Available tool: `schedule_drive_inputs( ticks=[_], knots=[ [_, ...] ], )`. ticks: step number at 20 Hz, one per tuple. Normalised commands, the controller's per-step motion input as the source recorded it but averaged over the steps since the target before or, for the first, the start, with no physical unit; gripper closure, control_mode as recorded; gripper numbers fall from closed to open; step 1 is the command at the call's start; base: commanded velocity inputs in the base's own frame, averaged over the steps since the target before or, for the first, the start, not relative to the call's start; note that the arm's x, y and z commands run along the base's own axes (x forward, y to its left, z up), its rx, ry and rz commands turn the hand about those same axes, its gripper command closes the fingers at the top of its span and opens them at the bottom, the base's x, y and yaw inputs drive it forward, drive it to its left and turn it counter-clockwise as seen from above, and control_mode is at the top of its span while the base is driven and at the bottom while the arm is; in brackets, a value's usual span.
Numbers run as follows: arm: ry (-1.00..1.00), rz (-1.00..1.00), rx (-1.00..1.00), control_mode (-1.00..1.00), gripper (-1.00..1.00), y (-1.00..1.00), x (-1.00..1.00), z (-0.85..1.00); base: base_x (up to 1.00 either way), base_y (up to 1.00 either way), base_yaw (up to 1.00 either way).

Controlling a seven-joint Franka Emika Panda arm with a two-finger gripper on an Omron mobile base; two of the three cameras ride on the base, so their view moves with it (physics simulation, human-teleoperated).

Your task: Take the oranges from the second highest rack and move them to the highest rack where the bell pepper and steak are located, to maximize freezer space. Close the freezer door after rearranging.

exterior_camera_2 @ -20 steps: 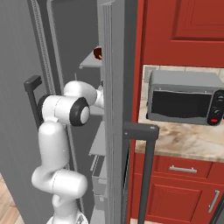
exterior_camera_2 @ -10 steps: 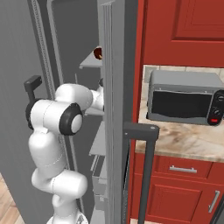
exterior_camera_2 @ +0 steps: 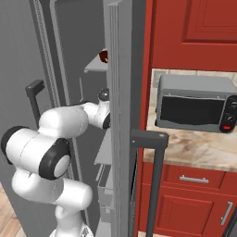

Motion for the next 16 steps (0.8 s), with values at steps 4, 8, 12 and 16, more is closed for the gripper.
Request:
schedule_drive_inputs(
  ticks=[4, 8, 12, 16],
  knots=[
    [0.00, 0.04, 0.00, -1.00, 1.00, 0.00, -0.97, 0.58, 0.00, 0.00, 0.00],
    [-0.01, 0.04, 0.00, -1.00, 1.00, 0.03, -0.92, 0.70, 0.00, 0.00, 0.00],
    [0.00, 0.03, 0.00, -1.00, 1.00, 0.09, -0.78, 0.87, 0.00, 0.00, 0.00],
    [0.00, 0.02, 0.00, -1.00, 1.00, 0.15, -0.79, 0.91, 0.00, 0.00, 0.00]
  ],
)
